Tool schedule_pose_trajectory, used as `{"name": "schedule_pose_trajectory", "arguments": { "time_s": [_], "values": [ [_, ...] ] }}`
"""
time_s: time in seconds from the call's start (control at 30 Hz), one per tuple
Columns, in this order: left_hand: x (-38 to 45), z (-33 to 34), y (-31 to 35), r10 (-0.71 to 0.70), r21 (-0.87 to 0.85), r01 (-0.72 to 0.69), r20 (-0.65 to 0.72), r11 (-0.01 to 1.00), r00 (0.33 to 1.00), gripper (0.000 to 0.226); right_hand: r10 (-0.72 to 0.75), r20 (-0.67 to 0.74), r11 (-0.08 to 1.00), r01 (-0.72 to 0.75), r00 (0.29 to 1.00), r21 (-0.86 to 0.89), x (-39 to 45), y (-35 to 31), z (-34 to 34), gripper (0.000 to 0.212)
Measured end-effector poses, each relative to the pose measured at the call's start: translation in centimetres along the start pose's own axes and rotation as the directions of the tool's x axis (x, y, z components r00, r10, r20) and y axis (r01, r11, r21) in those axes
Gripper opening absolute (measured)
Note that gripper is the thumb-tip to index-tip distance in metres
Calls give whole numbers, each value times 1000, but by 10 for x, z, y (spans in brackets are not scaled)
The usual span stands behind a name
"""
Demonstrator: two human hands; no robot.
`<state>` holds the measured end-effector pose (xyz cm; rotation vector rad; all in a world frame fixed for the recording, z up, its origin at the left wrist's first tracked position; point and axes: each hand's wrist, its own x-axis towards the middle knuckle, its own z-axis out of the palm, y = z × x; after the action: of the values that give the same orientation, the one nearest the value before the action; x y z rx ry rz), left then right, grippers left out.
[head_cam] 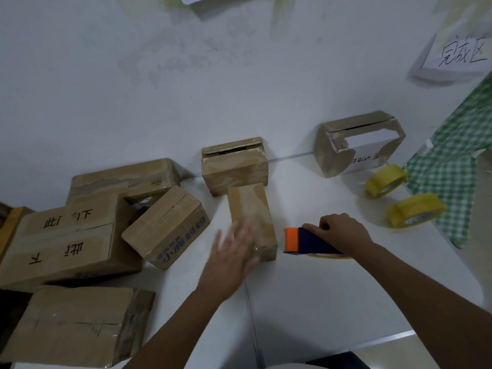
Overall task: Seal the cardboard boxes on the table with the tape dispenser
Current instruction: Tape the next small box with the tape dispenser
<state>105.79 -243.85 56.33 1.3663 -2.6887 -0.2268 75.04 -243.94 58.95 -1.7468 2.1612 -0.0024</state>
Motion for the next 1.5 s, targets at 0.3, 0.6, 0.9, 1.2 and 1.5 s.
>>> {"name": "schedule_pose_trajectory", "arguments": {
  "time_s": [0.3, 0.6, 0.9, 1.2, 1.5],
  "values": [
    [16, 10, -14, 260, 14, -276, 294, 961, 920, 68, 3, 3, 1000, -3, 1000, 7, 0, 7, -2, 55],
    [86, 15, 18, 132, 65, -152, 244, 986, 961, 57, 19, -2, 1000, -19, 1000, 5, -5, 13, 4, 58],
    [79, 31, 8, 153, 141, -183, 199, 973, 968, 65, -24, -31, 1000, 23, 999, -15, -6, 20, 0, 63],
    [80, 30, 7, 172, 116, -201, 220, 973, 960, 64, -1, -18, 1000, 1, 1000, -13, -12, 39, 3, 61],
    [79, 28, 7, 164, 93, -186, 200, 978, 966, 68, 40, 143, 997, -49, 989, 57, -6, 43, -5, 53]
  ]
}}
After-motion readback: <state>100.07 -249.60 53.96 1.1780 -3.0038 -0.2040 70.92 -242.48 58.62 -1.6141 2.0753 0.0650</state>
